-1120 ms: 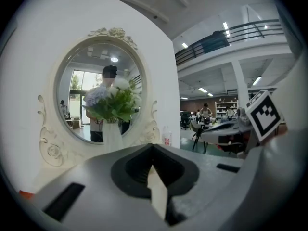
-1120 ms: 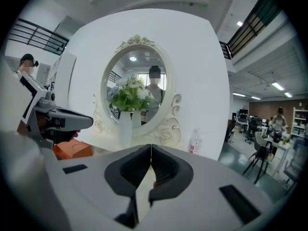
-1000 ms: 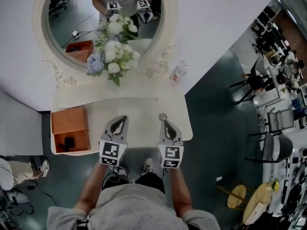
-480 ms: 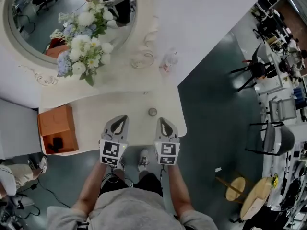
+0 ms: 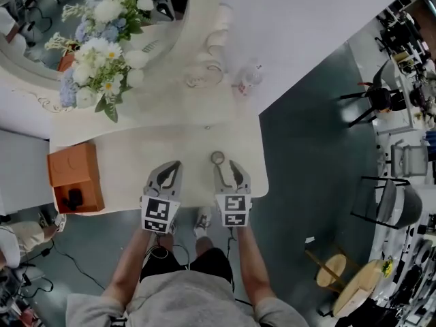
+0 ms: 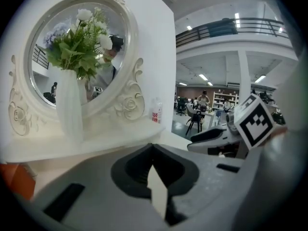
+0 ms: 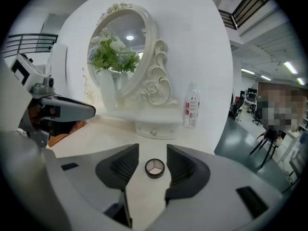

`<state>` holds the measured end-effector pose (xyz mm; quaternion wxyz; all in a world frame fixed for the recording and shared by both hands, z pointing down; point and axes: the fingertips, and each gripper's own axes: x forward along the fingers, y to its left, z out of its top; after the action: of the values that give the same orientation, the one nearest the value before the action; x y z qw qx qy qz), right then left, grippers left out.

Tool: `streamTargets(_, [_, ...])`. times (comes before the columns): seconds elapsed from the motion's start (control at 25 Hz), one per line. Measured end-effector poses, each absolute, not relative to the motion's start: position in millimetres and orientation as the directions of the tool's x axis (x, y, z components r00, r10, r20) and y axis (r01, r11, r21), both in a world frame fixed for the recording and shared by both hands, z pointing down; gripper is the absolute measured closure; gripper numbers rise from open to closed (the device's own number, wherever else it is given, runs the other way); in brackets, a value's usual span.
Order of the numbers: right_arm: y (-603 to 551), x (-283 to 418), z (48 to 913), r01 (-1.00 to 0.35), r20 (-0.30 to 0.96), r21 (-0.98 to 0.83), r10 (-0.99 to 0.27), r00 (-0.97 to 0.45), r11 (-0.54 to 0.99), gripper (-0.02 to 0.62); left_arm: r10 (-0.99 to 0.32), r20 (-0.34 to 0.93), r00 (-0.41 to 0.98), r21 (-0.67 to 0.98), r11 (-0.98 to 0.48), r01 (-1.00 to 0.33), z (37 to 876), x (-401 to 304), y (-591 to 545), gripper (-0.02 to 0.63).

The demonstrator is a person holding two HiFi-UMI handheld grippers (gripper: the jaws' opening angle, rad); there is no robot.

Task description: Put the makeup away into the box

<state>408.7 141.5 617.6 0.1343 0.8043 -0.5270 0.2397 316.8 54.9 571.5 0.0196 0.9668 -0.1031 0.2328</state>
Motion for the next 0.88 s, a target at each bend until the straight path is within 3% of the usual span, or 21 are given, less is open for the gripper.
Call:
streamTargets(0.12, [133.4, 411.9, 638.0, -0.923, 0.565, -0.050, -0.773, 0.289, -0.381, 0.357, -0.196, 0.468, 0.862, -0.002, -0.975, -0.221, 582.6, 319.5, 52.9, 0.604])
streamTargets(0.24, [128.4, 412.6, 658.1, -0.930, 0.605, -0.068, -0.756, 0.250, -0.361, 0.331, -0.196, 0.485, 0.852, 0.007, -0.974, -0.228, 593.5, 320.3, 53.0, 0.604])
streamTargets(0.88, [118.1, 418.8, 711.1, -0.930, 0.700, -0.099, -0.689, 0.187, -0.354, 0.330, -0.170, 0.520, 0.837, 0.042, -0.974, -0.224, 625.3, 326.6, 44.8, 0.604])
